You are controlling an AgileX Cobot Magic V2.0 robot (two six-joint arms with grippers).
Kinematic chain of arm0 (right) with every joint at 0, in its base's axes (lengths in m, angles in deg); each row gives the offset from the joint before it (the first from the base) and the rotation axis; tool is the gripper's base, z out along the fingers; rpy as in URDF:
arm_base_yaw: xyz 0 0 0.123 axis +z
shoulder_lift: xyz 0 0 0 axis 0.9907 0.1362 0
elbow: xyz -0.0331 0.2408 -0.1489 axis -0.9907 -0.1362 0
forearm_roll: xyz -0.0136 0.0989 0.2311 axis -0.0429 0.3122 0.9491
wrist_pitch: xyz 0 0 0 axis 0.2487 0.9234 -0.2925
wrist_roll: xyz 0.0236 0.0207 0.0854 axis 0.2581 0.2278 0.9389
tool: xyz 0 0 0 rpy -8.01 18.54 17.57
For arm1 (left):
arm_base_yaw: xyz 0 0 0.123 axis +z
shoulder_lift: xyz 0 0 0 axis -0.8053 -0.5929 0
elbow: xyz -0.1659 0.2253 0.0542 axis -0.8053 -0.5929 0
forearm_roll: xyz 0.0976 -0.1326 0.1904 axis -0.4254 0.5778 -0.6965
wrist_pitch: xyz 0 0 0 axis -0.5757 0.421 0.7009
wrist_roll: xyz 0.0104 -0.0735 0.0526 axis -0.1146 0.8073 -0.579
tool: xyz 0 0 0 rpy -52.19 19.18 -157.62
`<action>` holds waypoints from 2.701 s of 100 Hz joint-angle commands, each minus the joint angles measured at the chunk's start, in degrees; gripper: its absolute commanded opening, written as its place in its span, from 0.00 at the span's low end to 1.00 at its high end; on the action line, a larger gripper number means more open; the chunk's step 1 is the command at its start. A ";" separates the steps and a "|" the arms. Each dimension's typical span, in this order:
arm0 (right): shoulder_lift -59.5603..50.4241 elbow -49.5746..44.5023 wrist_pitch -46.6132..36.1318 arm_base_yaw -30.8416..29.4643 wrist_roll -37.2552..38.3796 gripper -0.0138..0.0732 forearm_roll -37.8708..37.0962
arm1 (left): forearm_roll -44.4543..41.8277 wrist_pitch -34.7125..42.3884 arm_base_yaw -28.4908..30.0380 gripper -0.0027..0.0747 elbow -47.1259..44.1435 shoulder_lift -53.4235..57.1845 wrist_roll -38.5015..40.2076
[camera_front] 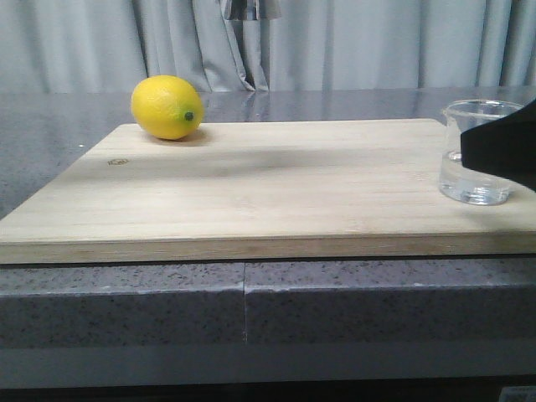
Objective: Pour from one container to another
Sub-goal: 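Reach the right gripper to the glass beaker and grasp it, then lift the glass beaker with the right gripper toward the held jigger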
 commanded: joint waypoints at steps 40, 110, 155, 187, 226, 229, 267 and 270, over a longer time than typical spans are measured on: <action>16.76 1.33 -24.41 0.03 3.39 0.91 -2.90 | 4.95 -5.82 -0.47 0.28 1.40 2.82 0.59; 21.89 1.33 -31.87 0.03 3.39 0.62 -2.90 | 4.95 -5.82 -0.47 0.28 1.40 2.82 0.59; 21.77 1.45 -30.27 0.03 3.39 0.47 -2.90 | 4.95 -5.82 -0.47 0.28 1.40 2.82 0.59; 16.89 9.82 -17.02 0.03 3.27 0.47 -2.46 | 4.95 -5.82 -0.47 0.28 1.40 2.82 0.59; 13.25 34.97 19.32 0.03 2.83 0.47 -9.33 | 4.95 -5.82 -0.47 0.28 1.40 2.82 0.59; 13.25 36.68 21.17 0.03 2.83 0.47 -10.18 | 4.95 -5.82 -0.47 0.28 1.40 2.82 0.59; 13.25 50.60 33.84 0.03 2.83 0.47 -13.48 | 4.95 -5.73 -0.47 0.28 1.40 2.82 0.59; 13.25 51.07 34.14 0.03 2.83 0.47 -13.48 | 4.95 -5.73 -0.47 0.28 1.40 2.82 0.59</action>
